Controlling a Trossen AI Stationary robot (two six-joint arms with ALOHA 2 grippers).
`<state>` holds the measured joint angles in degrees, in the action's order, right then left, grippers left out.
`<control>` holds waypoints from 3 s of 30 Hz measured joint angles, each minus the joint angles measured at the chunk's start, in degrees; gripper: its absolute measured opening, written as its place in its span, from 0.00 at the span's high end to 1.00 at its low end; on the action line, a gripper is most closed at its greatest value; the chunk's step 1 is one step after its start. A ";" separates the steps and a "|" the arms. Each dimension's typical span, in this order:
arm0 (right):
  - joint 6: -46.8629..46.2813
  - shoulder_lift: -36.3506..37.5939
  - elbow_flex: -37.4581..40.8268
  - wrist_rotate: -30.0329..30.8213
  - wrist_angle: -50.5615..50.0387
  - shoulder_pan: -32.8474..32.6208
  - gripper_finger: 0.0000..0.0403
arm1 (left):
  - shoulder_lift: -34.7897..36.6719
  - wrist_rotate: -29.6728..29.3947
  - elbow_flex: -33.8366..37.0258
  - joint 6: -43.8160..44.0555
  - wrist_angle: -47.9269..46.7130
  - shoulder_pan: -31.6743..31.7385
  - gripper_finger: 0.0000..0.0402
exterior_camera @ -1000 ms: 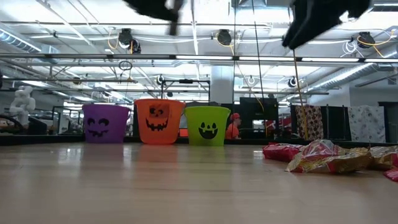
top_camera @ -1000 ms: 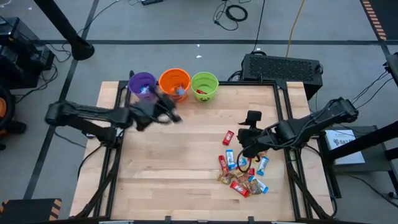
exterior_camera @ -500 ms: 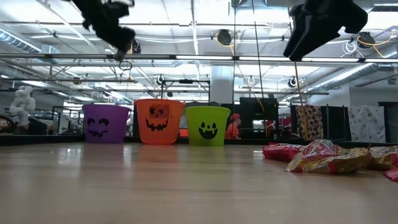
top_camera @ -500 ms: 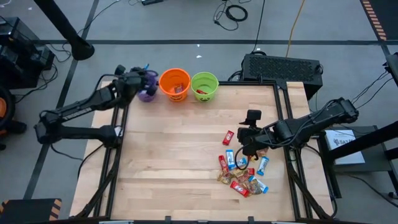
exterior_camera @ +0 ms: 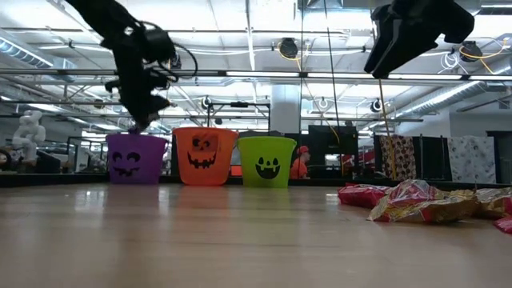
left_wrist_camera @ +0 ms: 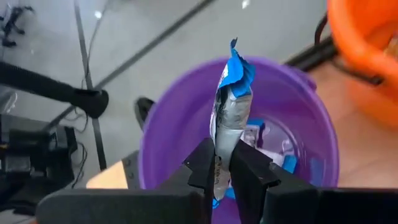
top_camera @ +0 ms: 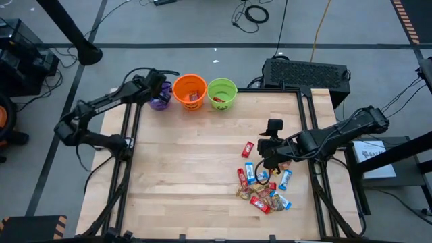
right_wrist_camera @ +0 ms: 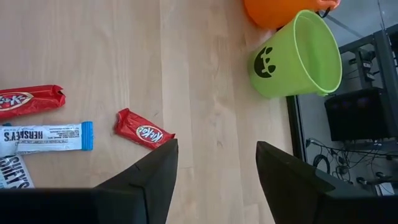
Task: Sort candy by brand, put in halloween buckets
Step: Put the white chocolate bar into the violet bucket, then put the red chocolate bar into the green bucket
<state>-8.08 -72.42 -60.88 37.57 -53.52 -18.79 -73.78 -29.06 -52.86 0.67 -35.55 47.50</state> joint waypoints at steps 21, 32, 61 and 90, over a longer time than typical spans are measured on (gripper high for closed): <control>-17.69 0.02 1.53 -4.45 -0.19 -0.58 0.48 | 18.09 21.82 -2.49 7.44 -0.78 -9.35 0.62; -45.47 -0.04 16.22 -15.33 3.65 -6.27 0.48 | 28.34 22.04 10.35 15.54 14.68 -34.69 0.62; -57.10 -3.30 20.44 -21.33 11.69 -2.78 0.57 | 19.63 21.49 16.31 9.44 32.89 -47.22 0.62; -68.92 -13.35 15.71 -14.93 16.94 -5.46 0.57 | 19.65 21.49 16.28 9.42 33.83 -47.27 0.62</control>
<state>-76.99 -85.78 -45.17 22.64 -36.57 -24.24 -54.13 -7.57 -36.58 10.09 -1.72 0.23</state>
